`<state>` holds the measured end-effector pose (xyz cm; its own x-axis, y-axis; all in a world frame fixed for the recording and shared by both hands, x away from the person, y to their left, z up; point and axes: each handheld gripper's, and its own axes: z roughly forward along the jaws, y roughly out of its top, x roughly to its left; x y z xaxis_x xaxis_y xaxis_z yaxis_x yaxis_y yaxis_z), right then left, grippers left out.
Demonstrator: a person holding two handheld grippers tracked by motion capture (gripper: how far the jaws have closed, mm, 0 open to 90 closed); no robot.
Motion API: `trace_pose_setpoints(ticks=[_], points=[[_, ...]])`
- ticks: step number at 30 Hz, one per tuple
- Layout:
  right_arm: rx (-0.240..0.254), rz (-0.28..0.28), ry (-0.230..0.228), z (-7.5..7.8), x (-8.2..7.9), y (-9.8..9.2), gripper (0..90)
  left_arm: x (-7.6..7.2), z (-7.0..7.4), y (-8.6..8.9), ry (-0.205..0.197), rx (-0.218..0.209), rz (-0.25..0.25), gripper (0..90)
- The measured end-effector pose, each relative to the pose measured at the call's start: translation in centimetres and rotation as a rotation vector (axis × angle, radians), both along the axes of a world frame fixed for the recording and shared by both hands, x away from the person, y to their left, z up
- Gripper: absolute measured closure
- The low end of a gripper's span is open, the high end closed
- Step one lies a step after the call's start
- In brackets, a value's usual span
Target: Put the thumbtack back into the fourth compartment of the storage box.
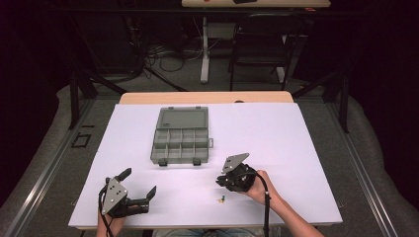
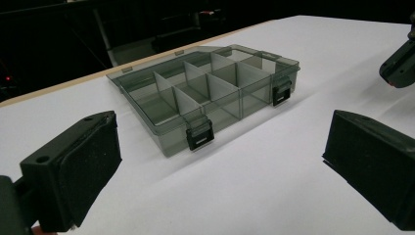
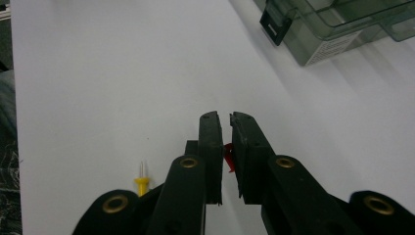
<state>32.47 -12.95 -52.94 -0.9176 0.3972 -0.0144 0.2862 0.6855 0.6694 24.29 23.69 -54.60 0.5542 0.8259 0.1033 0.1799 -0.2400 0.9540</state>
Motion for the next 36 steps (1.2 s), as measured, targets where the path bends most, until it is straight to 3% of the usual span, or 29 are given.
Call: trace_pose_setpoints(ticks=[16,36], points=[[0.013,-0.06,-0.043,1.0,0.4,-0.6,83.1,0.0,0.0,0.0,0.003,0.002,0.004,0.1],[0.018,-0.114,-0.114,4.1,2.5,-0.1,83.1,0.0,0.0,-0.1,-0.001,0.005,0.005,0.1]])
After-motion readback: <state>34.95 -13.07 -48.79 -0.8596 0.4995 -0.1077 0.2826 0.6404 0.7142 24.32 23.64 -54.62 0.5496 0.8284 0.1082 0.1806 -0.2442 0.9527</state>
